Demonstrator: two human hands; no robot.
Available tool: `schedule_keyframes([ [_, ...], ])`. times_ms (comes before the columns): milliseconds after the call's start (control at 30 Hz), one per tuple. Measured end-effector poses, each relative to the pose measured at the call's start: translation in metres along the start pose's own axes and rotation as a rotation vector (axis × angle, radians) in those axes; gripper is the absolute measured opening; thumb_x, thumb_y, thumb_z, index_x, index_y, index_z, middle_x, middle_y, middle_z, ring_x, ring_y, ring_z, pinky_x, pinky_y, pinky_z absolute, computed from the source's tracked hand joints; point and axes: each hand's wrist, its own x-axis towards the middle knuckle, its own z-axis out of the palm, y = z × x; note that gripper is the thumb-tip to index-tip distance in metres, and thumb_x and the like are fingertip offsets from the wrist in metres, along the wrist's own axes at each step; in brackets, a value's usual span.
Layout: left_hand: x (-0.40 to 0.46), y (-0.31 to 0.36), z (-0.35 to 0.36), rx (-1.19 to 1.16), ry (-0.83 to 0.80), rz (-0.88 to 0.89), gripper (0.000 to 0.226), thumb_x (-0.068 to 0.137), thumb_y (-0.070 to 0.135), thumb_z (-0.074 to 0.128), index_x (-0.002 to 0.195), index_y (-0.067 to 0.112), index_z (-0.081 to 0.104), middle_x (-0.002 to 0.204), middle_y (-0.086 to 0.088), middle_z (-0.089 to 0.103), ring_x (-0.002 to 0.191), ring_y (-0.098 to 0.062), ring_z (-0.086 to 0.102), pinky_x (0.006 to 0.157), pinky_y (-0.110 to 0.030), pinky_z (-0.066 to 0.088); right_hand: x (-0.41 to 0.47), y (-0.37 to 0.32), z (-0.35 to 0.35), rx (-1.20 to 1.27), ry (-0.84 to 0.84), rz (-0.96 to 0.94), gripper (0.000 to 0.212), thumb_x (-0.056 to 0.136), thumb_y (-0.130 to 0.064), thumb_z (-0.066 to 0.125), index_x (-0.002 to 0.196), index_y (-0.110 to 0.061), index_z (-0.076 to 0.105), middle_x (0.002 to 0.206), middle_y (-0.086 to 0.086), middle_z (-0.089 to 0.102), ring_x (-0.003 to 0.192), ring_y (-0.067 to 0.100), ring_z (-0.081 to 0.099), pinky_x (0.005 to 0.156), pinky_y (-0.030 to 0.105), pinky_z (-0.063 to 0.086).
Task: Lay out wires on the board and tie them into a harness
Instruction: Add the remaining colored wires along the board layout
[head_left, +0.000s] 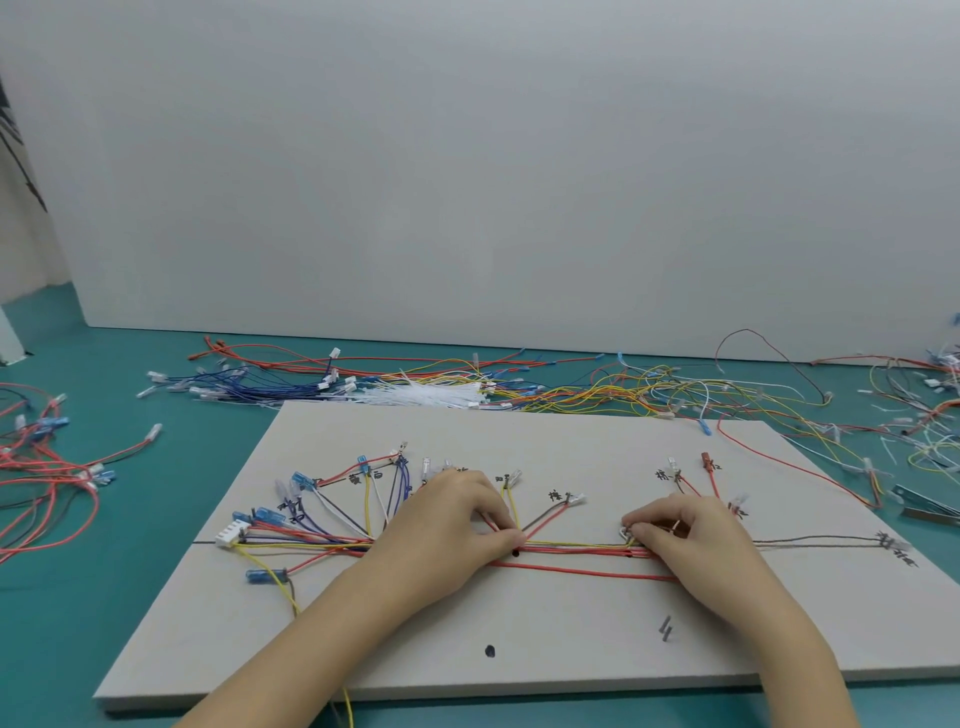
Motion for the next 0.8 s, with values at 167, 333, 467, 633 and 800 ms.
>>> schedule_keyframes([
  [167, -0.004, 0.0029, 0.0013, 0.011, 0.017, -0.011, 0.022, 0.082, 0.041, 0.071, 0.062, 0.044, 0.062, 0.087, 0.019, 0.062, 0.096, 0.002, 0.051, 0.089, -0.033, 0.045, -0.0014, 0.002, 0.0006, 0.035, 0.019, -0.027, 0.03, 0.083, -0.003, 0.066, 0.069, -0.028, 0.075, 0.066, -0.002, 0.058, 0.049, 0.001, 0.043, 0.05, 0.012, 0.035],
  [333, -0.0059, 0.0046, 0.0005, 0.015, 0.024, -0.015, 0.014, 0.083, 0.041, 0.07, 0.07, 0.039, 0.067, 0.088, 0.018, 0.061, 0.095, 0.001, 0.05, 0.089, -0.033, 0.045, -0.0027, 0.0071, 0.0004, 0.163, 0.063, -0.019, 0.03, 0.08, -0.002, 0.068, 0.066, -0.027, 0.076, 0.055, -0.008, 0.055, 0.048, 0.004, 0.039, 0.048, 0.013, 0.033],
  [467, -0.0066, 0.0043, -0.0001, 0.015, 0.02, -0.017, 0.011, 0.084, 0.041, 0.069, 0.073, 0.037, 0.069, 0.089, 0.016, 0.061, 0.096, 0.0, 0.05, 0.088, -0.034, 0.045, -0.0028, 0.0065, 0.0017, 0.155, 0.064, -0.029, 0.035, 0.081, 0.0, 0.064, 0.068, -0.03, 0.076, 0.068, 0.001, 0.065, 0.05, 0.003, 0.04, 0.05, 0.011, 0.033],
  [633, -0.0057, 0.007, 0.0023, 0.034, 0.059, -0.021, 0.01, 0.082, 0.037, 0.07, 0.073, 0.032, 0.071, 0.086, 0.016, 0.062, 0.093, -0.002, 0.053, 0.087, -0.035, 0.046, -0.0031, 0.0074, 0.0021, 0.149, 0.07, -0.016, 0.031, 0.08, -0.006, 0.066, 0.065, -0.032, 0.076, 0.061, -0.01, 0.063, 0.052, 0.003, 0.043, 0.051, 0.014, 0.034],
  [800, -0.0051, 0.0074, 0.0034, 0.001, 0.055, -0.035, 0.006, 0.08, 0.034, 0.072, 0.074, 0.034, 0.071, 0.088, 0.016, 0.061, 0.093, -0.002, 0.055, 0.087, -0.037, 0.047, -0.0045, 0.006, 0.0022, 0.142, 0.065, -0.025, 0.016, 0.079, -0.021, 0.076, 0.066, -0.03, 0.075, 0.063, -0.012, 0.062, 0.055, 0.002, 0.045, 0.058, 0.024, 0.037],
])
